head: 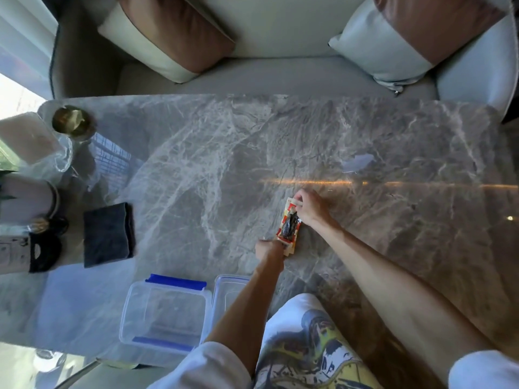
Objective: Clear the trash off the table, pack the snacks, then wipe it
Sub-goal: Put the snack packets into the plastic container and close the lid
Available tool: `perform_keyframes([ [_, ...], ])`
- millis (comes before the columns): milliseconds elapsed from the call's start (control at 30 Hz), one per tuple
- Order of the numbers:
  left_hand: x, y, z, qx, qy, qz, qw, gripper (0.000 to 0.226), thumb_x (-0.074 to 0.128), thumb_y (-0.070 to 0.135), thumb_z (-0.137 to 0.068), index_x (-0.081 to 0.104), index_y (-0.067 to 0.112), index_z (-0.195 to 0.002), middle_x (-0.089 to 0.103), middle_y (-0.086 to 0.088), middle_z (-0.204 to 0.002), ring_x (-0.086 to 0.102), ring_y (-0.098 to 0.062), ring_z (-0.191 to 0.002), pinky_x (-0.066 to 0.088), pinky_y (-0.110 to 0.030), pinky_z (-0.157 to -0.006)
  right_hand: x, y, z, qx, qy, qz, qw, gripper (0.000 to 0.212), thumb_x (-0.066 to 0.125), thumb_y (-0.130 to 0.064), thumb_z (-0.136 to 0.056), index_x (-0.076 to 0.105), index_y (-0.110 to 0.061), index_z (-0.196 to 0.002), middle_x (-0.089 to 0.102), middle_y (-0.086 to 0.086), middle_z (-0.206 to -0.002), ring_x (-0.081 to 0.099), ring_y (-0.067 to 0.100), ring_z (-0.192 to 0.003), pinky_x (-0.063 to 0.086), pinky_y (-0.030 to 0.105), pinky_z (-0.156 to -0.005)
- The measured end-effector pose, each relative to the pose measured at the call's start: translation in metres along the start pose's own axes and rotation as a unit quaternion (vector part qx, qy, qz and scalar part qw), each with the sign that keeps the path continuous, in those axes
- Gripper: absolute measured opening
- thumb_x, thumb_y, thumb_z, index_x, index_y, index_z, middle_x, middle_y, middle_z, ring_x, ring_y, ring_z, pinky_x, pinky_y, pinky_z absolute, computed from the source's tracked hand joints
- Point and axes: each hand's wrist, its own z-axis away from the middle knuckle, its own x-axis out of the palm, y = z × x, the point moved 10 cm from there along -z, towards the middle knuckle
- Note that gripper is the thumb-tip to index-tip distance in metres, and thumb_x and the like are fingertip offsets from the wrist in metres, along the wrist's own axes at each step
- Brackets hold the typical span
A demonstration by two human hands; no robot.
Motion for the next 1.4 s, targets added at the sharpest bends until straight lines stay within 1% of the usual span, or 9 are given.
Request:
perform_keyframes([
  [100,0.001,-0.003,0.0,0.006,0.013,0.029,0.999,0.024,0.066,-0.001,-0.075,0.054,0.004,-0.096,0.063,-0.023,-0.112,0.068,-0.035,-0.099,0.06,-0.045,-0.079,0.002,0.003,0.001,-0.004,-0.018,-0.004,1.0,0.011,0.062,-0.003,-0.086,0.06,-0.002,-0.096,0.059,0.015,-0.112,0.053,0.029,-0.108,0.043,0.032,-0.087],
  [233,-0.003,-0.002,0.007,0.07,0.0,0.076,0.995,0.044,0.07,-0.002,-0.072,0.049,0.004,-0.109,0.055,-0.021,-0.106,0.061,-0.03,-0.093,0.056,-0.044,-0.079,0.005,0.027,0.006,0.027,-0.052,0.005,0.998,0.021,0.064,-0.012,-0.087,0.058,0.0,-0.103,0.061,0.02,-0.115,0.057,0.035,-0.109,0.05,0.04,-0.091],
  [367,0.002,0.022,0.018,0.194,-0.073,-0.026,0.978,0.025,0.065,-0.01,-0.069,0.068,0.0,-0.092,0.068,-0.022,-0.083,0.062,-0.028,-0.078,0.049,-0.038,-0.07,0.006,0.056,0.029,0.029,-0.069,-0.034,0.997,0.041,0.061,-0.007,-0.088,0.051,-0.011,-0.128,0.057,0.011,-0.126,0.054,0.03,-0.119,0.044,0.035,-0.099],
  [600,0.006,0.05,0.047,0.431,-0.047,-0.241,0.868,0.025,0.056,-0.011,-0.073,0.069,0.01,-0.08,0.063,0.0,-0.083,0.06,-0.019,-0.08,0.041,-0.022,-0.066,-0.027,0.087,0.103,-0.013,0.094,-0.101,0.99,0.023,0.077,-0.015,-0.077,0.058,-0.021,-0.088,0.054,-0.008,-0.093,0.056,0.014,-0.087,0.04,0.021,-0.075],
  [800,0.013,0.031,0.055,0.521,-0.048,-0.338,0.782,0.02,0.058,-0.016,-0.075,0.065,-0.003,-0.088,0.062,-0.018,-0.092,0.055,-0.034,-0.09,0.035,-0.027,-0.076,-0.009,0.086,0.145,-0.029,0.105,-0.079,0.991,0.014,0.071,-0.006,-0.08,0.062,-0.009,-0.09,0.063,0.004,-0.096,0.059,0.024,-0.096,0.048,0.034,-0.08],
  [967,-0.002,0.046,0.052,0.428,-0.105,-0.232,0.867,0.016,0.063,-0.01,-0.081,0.06,0.006,-0.082,0.059,-0.009,-0.076,0.054,-0.021,-0.071,0.042,-0.029,-0.064,-0.012,0.091,0.139,0.056,0.046,-0.255,0.964,0.011,0.069,0.003,-0.08,0.066,0.0,-0.09,0.067,0.011,-0.084,0.064,0.018,-0.08,0.049,0.033,-0.077],
  [1067,-0.019,0.036,0.056,0.28,-0.222,-0.039,0.933,0.021,0.062,-0.01,-0.085,0.055,0.01,-0.087,0.061,-0.007,-0.077,0.058,-0.016,-0.066,0.052,-0.026,-0.06,-0.006,0.091,0.149,0.133,-0.033,-0.461,0.877,0.016,0.064,0.002,-0.087,0.063,-0.005,-0.101,0.07,-0.004,-0.067,0.064,0.0,-0.058,0.049,0.021,-0.059],
  [1267,-0.061,0.013,0.077,0.208,-0.307,0.065,0.926,0.015,0.059,-0.009,-0.087,0.062,0.004,-0.093,0.074,-0.004,-0.075,0.072,-0.013,-0.065,0.06,-0.026,-0.061,0.013,0.071,0.185,0.178,-0.116,-0.572,0.792,0.01,0.068,-0.01,-0.087,0.068,-0.011,-0.097,0.077,0.005,-0.082,0.073,0.014,-0.069,0.059,0.024,-0.059],
  [1400,-0.104,0.002,0.074,0.226,-0.294,0.085,0.925,0.019,0.056,-0.012,-0.087,0.063,0.002,-0.097,0.075,-0.005,-0.077,0.071,-0.014,-0.066,0.06,-0.025,-0.065,0.034,0.036,0.204,0.164,-0.118,-0.581,0.789,0.012,0.067,-0.005,-0.087,0.067,-0.011,-0.098,0.074,0.006,-0.086,0.072,0.014,-0.073,0.059,0.023,-0.062],
])
